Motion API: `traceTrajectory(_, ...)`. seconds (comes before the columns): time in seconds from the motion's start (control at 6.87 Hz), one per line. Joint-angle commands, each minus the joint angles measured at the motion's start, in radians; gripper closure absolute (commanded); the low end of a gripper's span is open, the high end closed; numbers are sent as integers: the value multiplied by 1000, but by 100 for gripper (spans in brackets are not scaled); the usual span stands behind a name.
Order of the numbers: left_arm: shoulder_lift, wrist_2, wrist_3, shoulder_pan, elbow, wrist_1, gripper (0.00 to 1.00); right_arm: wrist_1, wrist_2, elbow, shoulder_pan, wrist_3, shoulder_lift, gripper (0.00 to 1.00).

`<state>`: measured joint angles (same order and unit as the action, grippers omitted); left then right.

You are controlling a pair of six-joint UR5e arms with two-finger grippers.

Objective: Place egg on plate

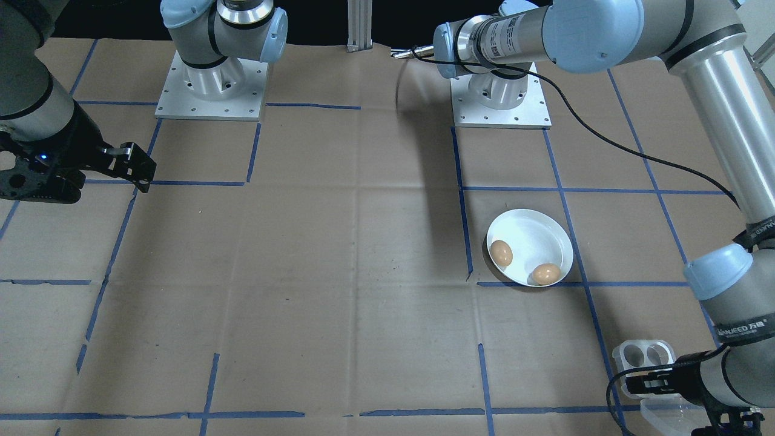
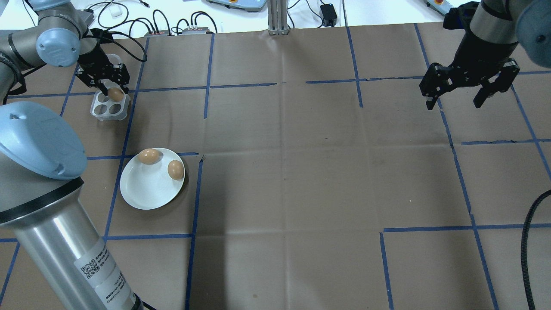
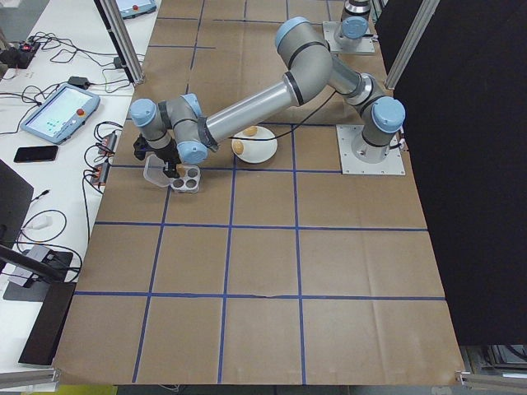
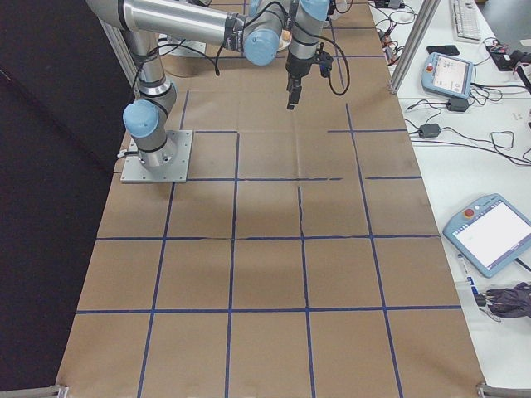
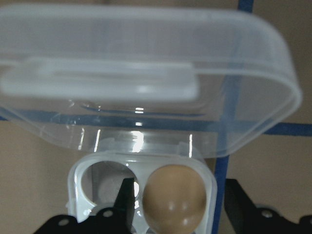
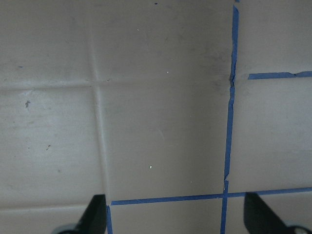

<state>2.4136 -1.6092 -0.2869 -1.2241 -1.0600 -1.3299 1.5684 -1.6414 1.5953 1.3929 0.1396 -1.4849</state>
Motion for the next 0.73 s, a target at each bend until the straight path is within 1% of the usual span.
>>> traceTrajectory(0.0, -2, 0, 2, 0, 0, -8, 49, 1, 0, 0, 0, 0, 0, 0)
traceTrajectory(0.29, -5, 0, 3, 0, 0, -20, 56, -1, 0, 0, 0, 0, 0, 0)
traceTrajectory(0.44, -7, -3, 5, 0, 0, -23, 65, -1, 0, 0, 0, 0, 0, 0)
traceTrajectory(0.58, -10, -9, 3, 0, 0, -31, 77, -1, 0, 0, 0, 0, 0, 0)
